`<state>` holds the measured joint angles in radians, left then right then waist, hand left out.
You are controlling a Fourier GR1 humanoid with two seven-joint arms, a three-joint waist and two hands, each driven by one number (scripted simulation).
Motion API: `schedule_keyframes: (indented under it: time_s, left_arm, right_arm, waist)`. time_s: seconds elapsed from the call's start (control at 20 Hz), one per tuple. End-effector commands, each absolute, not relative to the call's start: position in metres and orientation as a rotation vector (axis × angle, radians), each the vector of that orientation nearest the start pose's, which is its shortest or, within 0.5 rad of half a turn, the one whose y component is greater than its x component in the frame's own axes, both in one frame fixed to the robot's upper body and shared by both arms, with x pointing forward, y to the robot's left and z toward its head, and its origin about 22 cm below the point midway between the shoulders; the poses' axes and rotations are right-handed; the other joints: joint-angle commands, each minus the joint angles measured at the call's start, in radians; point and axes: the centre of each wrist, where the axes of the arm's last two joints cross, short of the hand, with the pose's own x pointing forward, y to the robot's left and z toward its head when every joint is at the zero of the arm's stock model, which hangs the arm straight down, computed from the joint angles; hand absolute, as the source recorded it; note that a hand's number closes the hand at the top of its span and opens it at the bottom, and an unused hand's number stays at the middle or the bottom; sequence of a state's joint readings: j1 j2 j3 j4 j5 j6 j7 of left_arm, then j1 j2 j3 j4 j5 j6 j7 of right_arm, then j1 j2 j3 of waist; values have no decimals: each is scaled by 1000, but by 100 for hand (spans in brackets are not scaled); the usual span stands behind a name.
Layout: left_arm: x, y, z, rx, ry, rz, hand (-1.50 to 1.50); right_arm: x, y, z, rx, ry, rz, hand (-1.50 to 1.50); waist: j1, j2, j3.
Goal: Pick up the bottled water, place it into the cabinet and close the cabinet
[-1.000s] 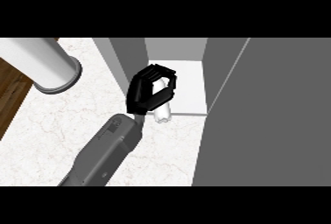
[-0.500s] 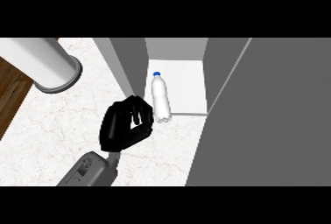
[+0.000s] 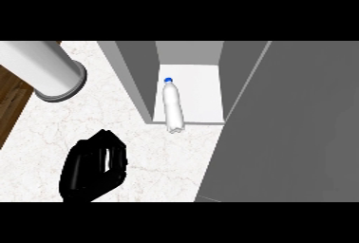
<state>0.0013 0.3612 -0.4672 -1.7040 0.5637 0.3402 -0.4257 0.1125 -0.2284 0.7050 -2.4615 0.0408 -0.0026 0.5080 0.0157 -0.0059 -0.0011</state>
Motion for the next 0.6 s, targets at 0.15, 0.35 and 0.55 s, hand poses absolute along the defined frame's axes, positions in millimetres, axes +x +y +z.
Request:
schedule_keyframes:
  time_s: [0.15,0.35,0.55]
  left_arm:
    - [193,236,16,-215,-1883,178,150]
    - [167,242,14,-228,-1860,161,150]
    - [179,258,26,-219,-1889,181,150]
  right_arm:
    - [92,-101,189,630,-1707,688,150]
    - [108,-65,180,591,-1784,812,150]
    - [123,-47,179,489,-1885,770,150]
  waist:
    - [-4,1,-2]
    - [14,1,-2]
    - [18,3,-2]
